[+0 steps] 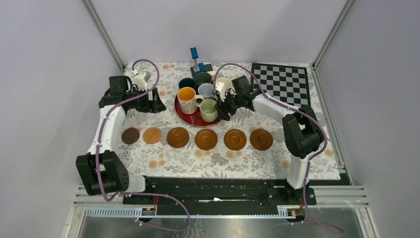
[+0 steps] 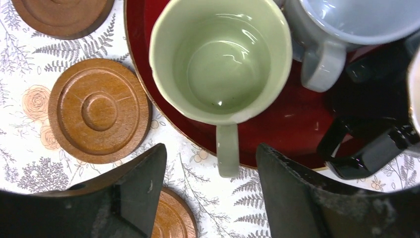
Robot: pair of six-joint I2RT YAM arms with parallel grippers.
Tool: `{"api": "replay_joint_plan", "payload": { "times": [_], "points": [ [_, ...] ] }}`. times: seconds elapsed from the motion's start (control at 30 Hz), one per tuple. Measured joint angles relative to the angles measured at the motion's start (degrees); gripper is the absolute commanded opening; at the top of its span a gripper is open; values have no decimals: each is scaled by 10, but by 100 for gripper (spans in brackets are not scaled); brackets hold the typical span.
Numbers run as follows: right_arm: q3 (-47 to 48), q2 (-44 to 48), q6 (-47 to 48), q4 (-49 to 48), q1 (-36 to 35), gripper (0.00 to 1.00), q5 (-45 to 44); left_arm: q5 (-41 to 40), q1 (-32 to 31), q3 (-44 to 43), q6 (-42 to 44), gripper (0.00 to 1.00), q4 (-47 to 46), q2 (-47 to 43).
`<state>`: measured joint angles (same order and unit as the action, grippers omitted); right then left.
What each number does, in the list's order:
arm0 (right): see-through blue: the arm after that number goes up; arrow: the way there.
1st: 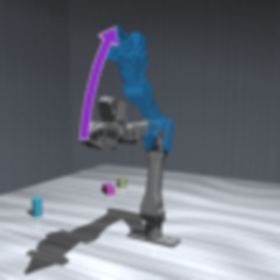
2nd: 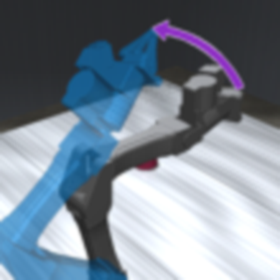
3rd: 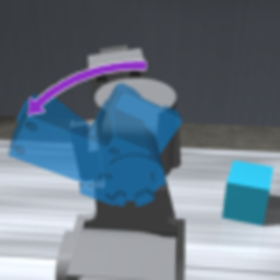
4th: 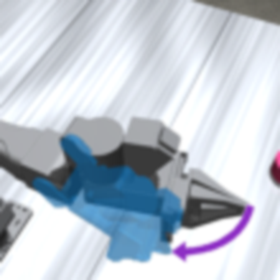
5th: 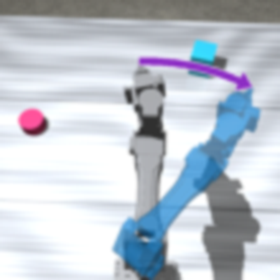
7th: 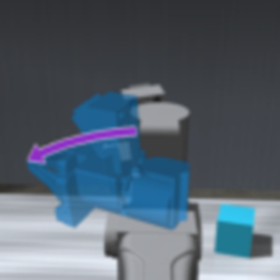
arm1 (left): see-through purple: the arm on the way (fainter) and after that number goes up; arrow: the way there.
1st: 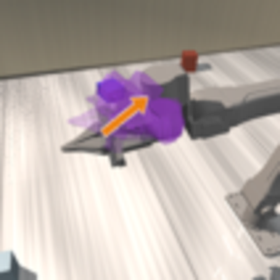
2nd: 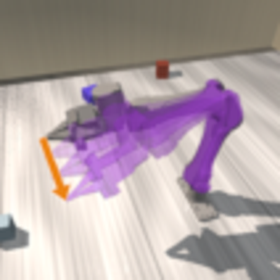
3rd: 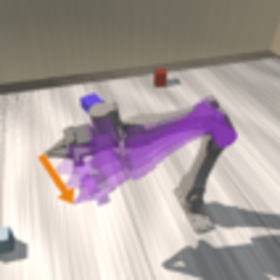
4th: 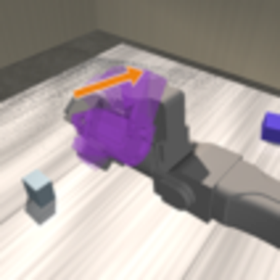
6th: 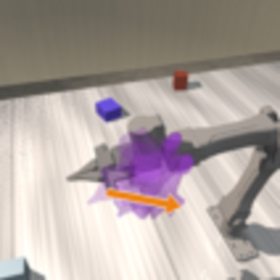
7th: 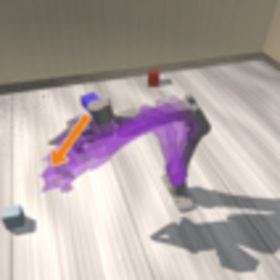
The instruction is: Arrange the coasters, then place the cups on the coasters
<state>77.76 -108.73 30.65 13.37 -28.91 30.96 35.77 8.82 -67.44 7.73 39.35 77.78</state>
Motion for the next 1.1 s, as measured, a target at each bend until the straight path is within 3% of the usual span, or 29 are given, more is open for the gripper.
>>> {"api": "replay_joint_plan", "payload": {
  "times": [0.27,0.33,0.43,0.57,0.83,1.1],
  "points": [
    [1,-1,7,1,-22,55,12,14,0,-11,-2,76,2,11],
    [1,-1,7,1,-23,61,17,20,0,-16,-1,75,2,14],
    [1,-1,7,2,-23,82,21,30,-4,-25,3,76,4,19],
    [-1,6,-3,2,-20,92,23,30,-32,-48,34,80,17,25],
    [-24,130,-75,10,63,100,72,9,-152,-198,216,88,99,97],
    [-131,316,-133,18,195,100,90,-44,-296,-331,439,85,171,217]
  ]
}}
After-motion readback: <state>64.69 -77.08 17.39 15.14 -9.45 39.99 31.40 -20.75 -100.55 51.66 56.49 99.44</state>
